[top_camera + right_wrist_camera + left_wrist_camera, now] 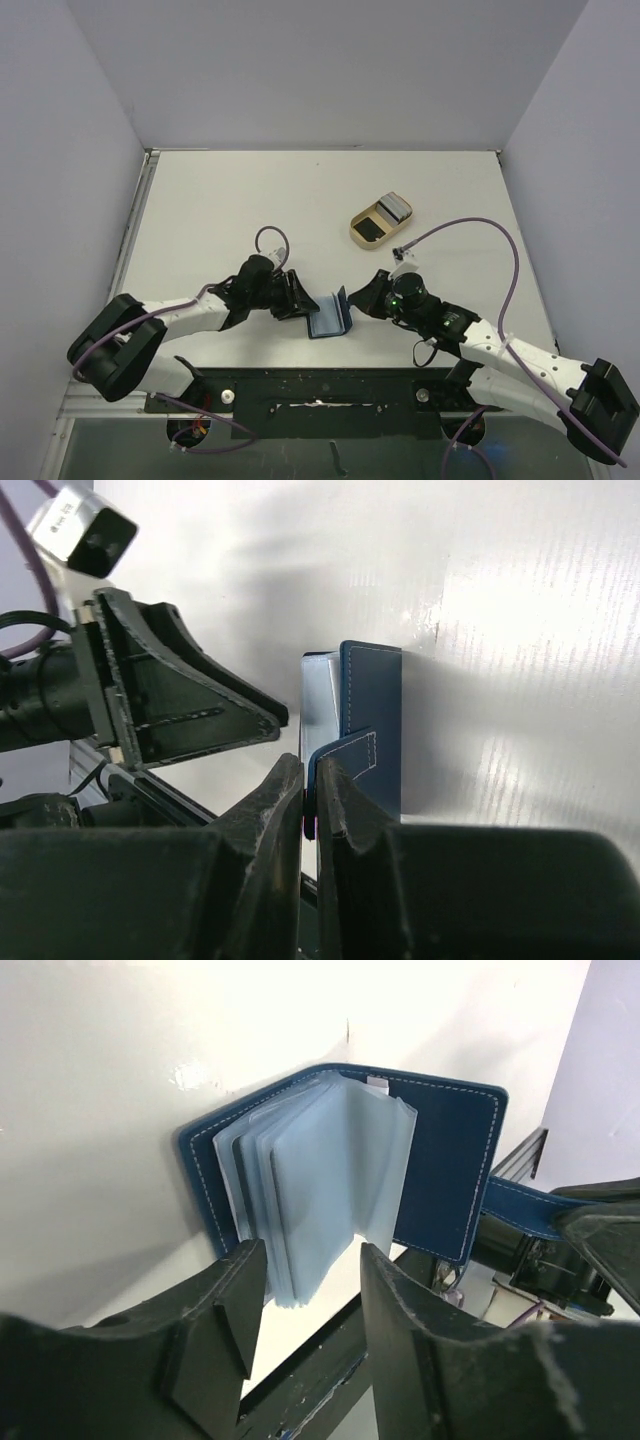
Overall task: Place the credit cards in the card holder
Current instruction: Close the card holder at the center of the board.
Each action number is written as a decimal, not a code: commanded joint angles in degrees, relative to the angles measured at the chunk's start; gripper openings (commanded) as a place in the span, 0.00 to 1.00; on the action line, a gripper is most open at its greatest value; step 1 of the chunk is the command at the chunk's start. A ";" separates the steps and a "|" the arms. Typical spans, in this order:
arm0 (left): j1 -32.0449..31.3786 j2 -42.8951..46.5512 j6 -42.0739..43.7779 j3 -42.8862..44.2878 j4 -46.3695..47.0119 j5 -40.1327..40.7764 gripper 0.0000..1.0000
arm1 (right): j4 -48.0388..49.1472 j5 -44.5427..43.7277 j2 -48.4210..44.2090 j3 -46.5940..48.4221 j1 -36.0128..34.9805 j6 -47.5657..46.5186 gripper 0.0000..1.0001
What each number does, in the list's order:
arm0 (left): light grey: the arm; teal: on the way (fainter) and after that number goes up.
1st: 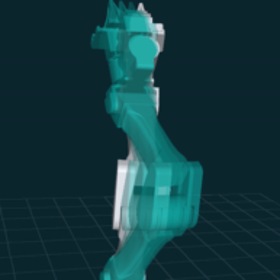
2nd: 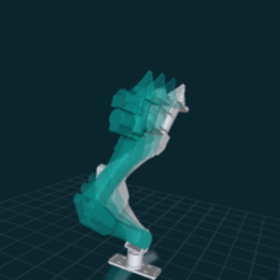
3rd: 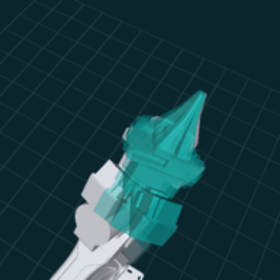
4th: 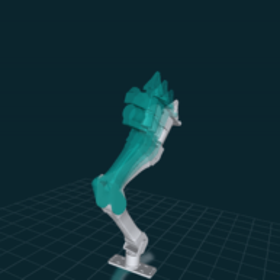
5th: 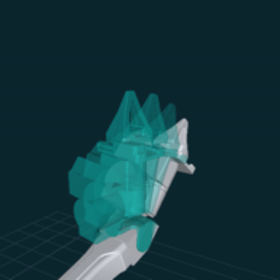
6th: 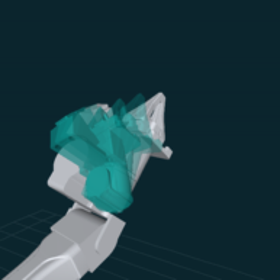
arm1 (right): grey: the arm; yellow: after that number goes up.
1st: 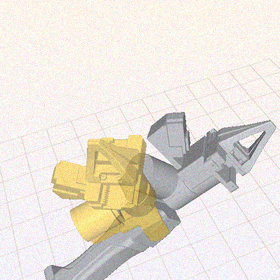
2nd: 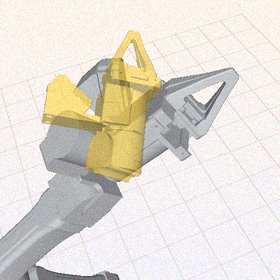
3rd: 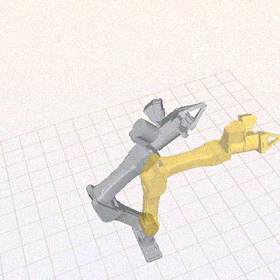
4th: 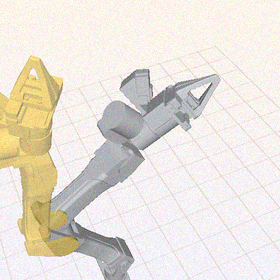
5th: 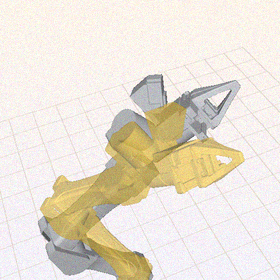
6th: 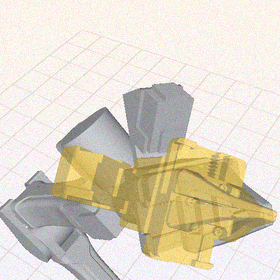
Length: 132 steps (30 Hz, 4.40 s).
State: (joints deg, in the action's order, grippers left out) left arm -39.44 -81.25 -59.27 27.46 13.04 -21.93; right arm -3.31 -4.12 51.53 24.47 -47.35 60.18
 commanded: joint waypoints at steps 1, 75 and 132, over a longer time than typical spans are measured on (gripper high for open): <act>1.45 5.10 1.79 -1.07 -3.16 5.02 0.43 | -0.81 -2.05 -0.94 2.73 -0.35 -2.31 0.01; -2.70 -9.93 -7.07 3.56 22.24 -5.14 0.19 | -3.00 -3.68 3.10 -0.03 -0.28 -3.96 0.33; -4.15 -17.35 -2.76 6.45 15.29 -1.36 0.13 | 15.85 7.81 11.37 -4.19 -0.36 -4.63 0.34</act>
State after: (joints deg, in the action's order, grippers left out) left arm -43.20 -97.43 -63.72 32.32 29.12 -24.25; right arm 4.82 -0.16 60.97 18.00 -47.35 57.19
